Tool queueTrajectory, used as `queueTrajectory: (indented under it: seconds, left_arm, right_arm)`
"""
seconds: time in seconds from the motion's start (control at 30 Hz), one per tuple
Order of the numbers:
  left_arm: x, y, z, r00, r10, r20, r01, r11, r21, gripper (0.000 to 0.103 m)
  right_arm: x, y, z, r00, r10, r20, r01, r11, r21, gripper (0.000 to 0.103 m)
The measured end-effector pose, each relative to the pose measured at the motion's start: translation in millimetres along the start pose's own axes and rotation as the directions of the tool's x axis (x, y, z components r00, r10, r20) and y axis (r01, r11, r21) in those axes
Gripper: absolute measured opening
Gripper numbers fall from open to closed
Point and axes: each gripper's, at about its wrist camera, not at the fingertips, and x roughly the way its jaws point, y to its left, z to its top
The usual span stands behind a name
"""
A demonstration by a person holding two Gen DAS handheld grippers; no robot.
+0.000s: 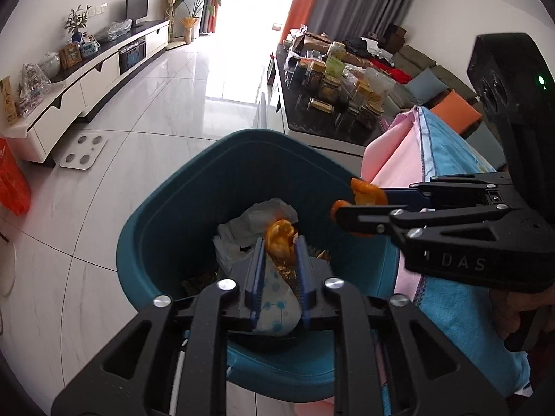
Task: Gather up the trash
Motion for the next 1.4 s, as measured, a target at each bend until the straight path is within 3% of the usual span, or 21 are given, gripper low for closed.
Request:
queueTrajectory:
  seconds: [0.23,0.5,0.83,0.97,1.1,1.23,1.4]
  left_arm:
    - [-1.6,5.1,1.8,0.999,0.030,0.028,-0.029,0.999,-0.029,0.040]
    - [-39.2,18.5,-0.2,0.994,0.055,0.097,-0.048,0.996,-0.071,0.053]
    - [-89.6,-8.4,2.6,0.982,0.014,0.188,-0.011,1.000,-0.014,0.072]
    - [-103.2,-28.8,5.4,0.976,-0.016,0.216,0.012,1.000,0.017,0.080]
    - [-117.3,-53.7,7.4,0.966,-0.054,0.253,0.042,0.998,0.052,0.095]
    - [-125.9,-84.9,11.1,0.957,-0.107,0.269,0.080,0.991,0.109,0.097]
    - [-131.3,-127.3,8.7,0.949,-0.165,0.267,0.119,0.976,0.180,0.097]
  right_arm:
    - [-14.7,-11.5,0.1,0.999,0.024,0.046,-0.026,0.999,0.047,0.033]
    - [-50.7,-23.1,-7.9,0.989,0.054,0.135,-0.066,0.994,0.087,0.042]
    - [-117.1,-28.3,-37.3,0.953,0.064,0.296,-0.098,0.990,0.101,0.064]
    - [-145.1,-42.7,-58.9,0.930,0.014,0.368,-0.072,0.987,0.145,0.075]
    - [-170.8,-57.0,-87.3,0.897,-0.082,0.435,-0.007,0.980,0.200,0.084]
    - [-195.6,-74.6,-124.4,0.850,-0.202,0.486,0.069,0.958,0.278,0.095]
    - [-216.7,-93.6,-171.8,0.812,-0.317,0.490,0.129,0.917,0.379,0.096]
